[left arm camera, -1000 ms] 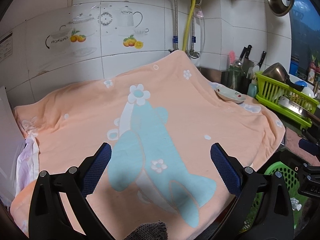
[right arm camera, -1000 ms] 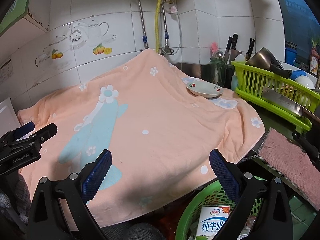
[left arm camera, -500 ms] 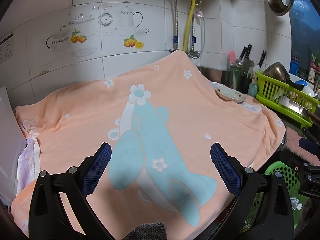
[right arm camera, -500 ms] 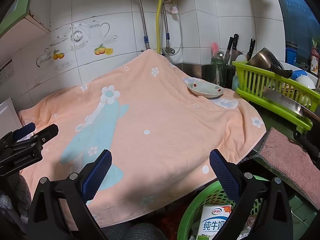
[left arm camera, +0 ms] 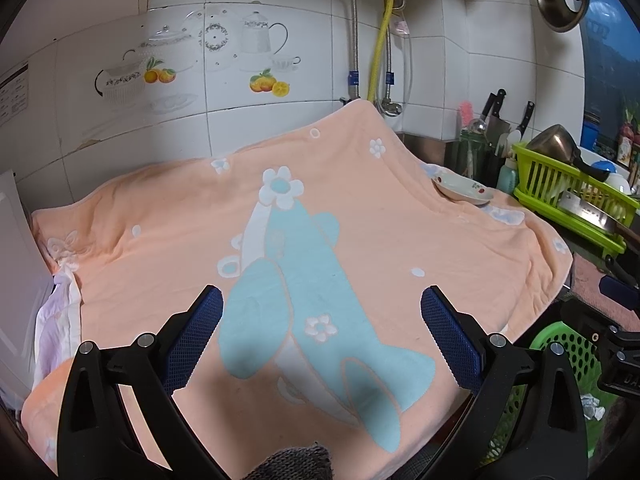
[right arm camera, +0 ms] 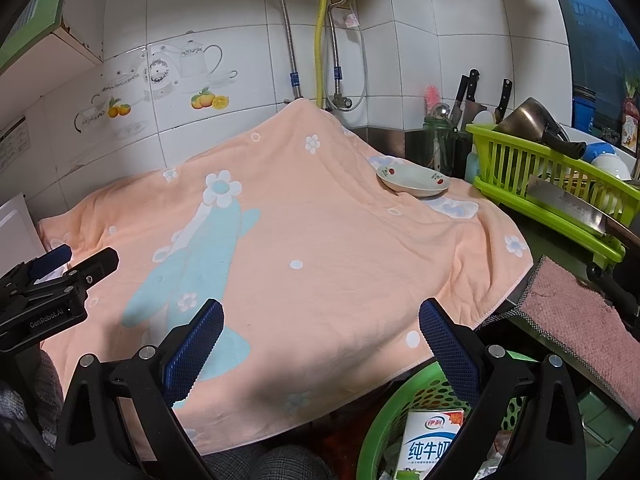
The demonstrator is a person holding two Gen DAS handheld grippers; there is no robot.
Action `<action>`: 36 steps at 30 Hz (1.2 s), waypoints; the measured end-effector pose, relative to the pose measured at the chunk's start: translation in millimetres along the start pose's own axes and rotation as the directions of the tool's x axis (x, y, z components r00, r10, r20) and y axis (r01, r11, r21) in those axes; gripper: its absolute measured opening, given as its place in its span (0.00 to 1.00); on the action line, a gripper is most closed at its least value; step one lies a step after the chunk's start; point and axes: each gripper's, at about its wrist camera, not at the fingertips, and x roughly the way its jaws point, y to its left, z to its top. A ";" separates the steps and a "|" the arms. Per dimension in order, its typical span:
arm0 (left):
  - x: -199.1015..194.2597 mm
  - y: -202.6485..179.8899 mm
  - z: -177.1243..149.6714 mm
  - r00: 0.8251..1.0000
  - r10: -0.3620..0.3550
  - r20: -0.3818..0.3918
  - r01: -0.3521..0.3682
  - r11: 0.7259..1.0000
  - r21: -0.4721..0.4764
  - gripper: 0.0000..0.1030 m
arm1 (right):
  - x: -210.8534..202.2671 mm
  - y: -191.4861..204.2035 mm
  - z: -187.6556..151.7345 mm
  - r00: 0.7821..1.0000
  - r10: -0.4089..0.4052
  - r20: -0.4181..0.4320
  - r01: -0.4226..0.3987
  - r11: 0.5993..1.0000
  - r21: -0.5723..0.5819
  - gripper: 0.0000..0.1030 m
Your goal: Collect trash
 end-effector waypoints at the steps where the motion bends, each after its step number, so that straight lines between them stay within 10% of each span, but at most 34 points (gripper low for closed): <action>1: 0.3 0.2 0.1 1.000 -0.001 -0.001 0.001 1.000 0.000 0.95 | 0.1 -0.4 -0.2 1.000 0.000 -0.001 0.000 1.000 -0.001 0.92; 36: 0.7 3.1 -0.8 1.000 0.023 0.012 -0.024 1.000 0.012 0.95 | -0.6 3.2 -2.0 1.000 0.007 0.002 -0.007 1.000 0.002 0.92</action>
